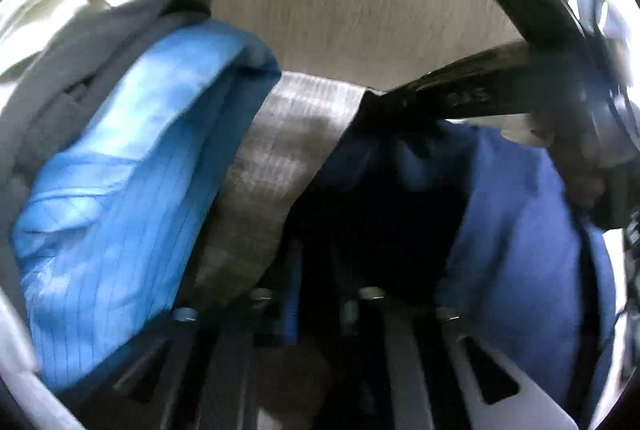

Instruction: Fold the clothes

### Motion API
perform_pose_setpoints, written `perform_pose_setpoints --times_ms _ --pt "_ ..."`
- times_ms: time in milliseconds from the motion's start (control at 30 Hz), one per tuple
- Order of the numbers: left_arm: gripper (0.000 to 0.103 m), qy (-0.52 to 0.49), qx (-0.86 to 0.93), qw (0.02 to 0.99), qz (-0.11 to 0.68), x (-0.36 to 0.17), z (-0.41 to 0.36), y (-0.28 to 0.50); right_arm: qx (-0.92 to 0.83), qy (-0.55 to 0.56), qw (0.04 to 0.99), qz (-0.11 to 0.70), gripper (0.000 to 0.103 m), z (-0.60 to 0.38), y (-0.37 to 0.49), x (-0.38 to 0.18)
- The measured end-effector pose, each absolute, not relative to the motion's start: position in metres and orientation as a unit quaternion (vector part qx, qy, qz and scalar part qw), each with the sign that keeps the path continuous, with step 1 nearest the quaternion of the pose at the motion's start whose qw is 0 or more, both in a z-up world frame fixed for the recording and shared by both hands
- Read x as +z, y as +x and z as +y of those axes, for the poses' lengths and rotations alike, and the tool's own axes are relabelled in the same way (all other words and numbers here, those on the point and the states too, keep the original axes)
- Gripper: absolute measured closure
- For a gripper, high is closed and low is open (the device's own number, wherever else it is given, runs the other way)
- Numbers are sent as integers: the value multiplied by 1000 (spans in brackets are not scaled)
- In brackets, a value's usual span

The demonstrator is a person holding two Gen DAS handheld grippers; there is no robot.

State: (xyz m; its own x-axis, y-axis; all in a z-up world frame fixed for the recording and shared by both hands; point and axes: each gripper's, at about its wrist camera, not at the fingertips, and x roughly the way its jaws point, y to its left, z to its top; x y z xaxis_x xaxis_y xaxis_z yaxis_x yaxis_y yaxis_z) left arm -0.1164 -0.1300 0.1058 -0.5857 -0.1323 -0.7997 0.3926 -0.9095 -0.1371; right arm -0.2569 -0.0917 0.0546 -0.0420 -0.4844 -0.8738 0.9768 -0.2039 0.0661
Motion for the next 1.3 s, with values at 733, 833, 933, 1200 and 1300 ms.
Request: perform_pose_setpoints --times_ms 733,833,933,1200,1300 --pt "44 447 -865 60 220 106 -126 -96 -697 452 516 211 49 43 -292 41" --pt "44 458 -847 51 265 89 -138 -121 -699 450 505 232 49 42 -275 24" --pt "44 456 -850 42 260 87 -134 -130 -718 438 486 237 49 61 -261 22" --pt "95 431 -864 3 259 99 -115 -134 -756 441 454 166 49 122 -247 34" --pt "100 420 -876 -31 234 118 -97 -130 -767 445 440 141 49 141 -259 42"
